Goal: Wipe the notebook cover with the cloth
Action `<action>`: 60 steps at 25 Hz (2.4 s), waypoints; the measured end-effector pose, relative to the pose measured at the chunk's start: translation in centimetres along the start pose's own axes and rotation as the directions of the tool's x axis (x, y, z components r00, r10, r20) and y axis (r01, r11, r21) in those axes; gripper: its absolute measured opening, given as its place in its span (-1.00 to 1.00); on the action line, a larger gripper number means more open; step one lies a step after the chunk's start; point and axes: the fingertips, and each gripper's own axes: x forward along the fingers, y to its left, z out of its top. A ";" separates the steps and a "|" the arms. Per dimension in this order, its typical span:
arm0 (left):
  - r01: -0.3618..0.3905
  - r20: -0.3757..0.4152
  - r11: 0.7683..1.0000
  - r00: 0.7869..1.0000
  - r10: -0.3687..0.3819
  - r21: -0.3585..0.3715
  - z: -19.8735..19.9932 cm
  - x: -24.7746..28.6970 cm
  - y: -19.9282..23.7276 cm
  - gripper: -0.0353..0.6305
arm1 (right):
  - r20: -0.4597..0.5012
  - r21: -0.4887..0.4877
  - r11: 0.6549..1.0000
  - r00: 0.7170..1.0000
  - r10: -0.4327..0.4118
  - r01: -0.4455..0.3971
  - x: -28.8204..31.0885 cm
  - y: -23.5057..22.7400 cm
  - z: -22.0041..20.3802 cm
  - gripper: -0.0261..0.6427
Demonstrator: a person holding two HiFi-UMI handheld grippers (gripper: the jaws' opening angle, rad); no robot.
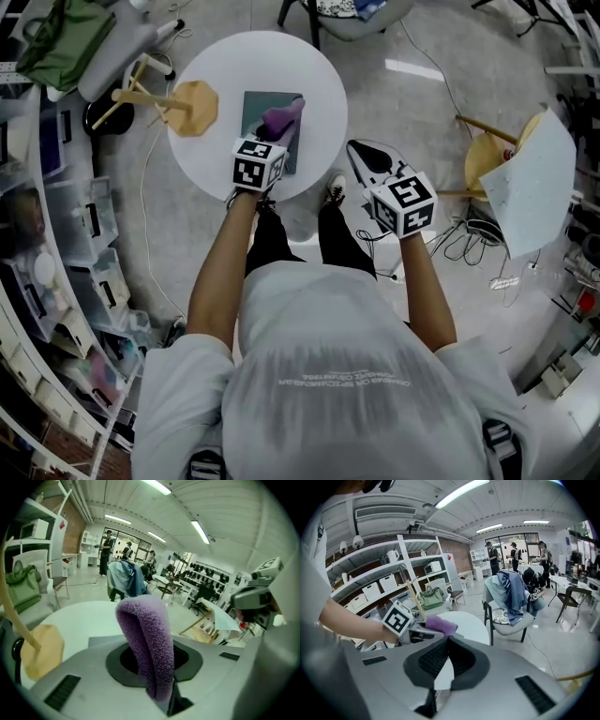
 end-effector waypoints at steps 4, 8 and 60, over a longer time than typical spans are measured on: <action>-0.096 -0.015 0.995 0.995 0.096 0.025 3.3 3.0 4.6 -0.67 | -0.010 0.017 1.000 1.000 -0.010 0.010 0.4 -0.9 0.1 -0.92; -0.098 -0.107 0.990 0.988 0.108 0.099 3.2 6.2 6.4 -0.67 | -0.026 0.031 0.999 1.000 -0.016 0.017 0.8 -2.1 0.0 -0.92; 0.021 -0.233 0.999 0.972 -0.029 -0.035 -16.0 -3.2 -3.8 -0.67 | -0.068 -0.055 0.993 0.992 0.104 -0.108 1.1 6.0 -2.6 -0.92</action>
